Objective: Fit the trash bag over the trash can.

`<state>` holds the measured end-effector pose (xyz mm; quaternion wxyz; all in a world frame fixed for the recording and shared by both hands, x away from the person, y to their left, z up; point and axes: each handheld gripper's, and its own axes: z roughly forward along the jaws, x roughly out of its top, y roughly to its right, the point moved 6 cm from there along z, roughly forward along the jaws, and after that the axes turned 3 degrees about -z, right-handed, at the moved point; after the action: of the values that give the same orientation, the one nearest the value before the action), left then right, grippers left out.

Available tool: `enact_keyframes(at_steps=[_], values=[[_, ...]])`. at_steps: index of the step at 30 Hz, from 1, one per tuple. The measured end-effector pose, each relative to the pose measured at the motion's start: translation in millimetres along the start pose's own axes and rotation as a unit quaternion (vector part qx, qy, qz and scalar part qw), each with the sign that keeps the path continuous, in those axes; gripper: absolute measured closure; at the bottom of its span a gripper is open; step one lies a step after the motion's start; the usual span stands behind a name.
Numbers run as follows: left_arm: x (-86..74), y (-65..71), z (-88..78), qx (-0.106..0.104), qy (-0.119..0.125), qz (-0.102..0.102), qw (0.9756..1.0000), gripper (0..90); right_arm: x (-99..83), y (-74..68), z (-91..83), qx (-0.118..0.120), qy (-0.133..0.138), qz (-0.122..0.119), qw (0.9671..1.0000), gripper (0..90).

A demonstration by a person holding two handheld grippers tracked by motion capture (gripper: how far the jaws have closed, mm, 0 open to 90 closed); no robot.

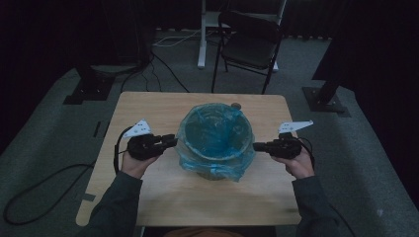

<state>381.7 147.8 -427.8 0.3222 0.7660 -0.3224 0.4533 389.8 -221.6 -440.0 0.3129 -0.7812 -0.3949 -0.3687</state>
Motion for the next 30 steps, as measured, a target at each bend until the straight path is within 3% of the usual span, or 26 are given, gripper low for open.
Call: enact_keyframes(at_steps=[4, 10, 20, 30], values=[[6.5, 0.0, -4.3, -0.003, 0.013, 0.001, 0.9999, 63.1, 0.4, -0.3, -0.1, 0.001, 0.002, 0.0, 1.0, 90.0], [16.8, -3.0, -10.2, -0.001, 0.027, -0.001, 0.9996, 61.2, 0.8, 0.7, -0.7, 0.0, 0.006, 0.002, 1.0, 90.0], [26.7, -4.2, -1.7, 0.001, 0.021, 0.014, 0.9997, 61.4, 2.0, 0.2, 2.1, 0.004, 0.005, 0.0, 1.0, 90.0], [42.9, -3.4, 8.3, -0.015, 0.016, 0.033, 0.9992, 62.9, 2.9, -0.8, 3.8, 0.008, 0.005, -0.001, 1.0, 90.0]])
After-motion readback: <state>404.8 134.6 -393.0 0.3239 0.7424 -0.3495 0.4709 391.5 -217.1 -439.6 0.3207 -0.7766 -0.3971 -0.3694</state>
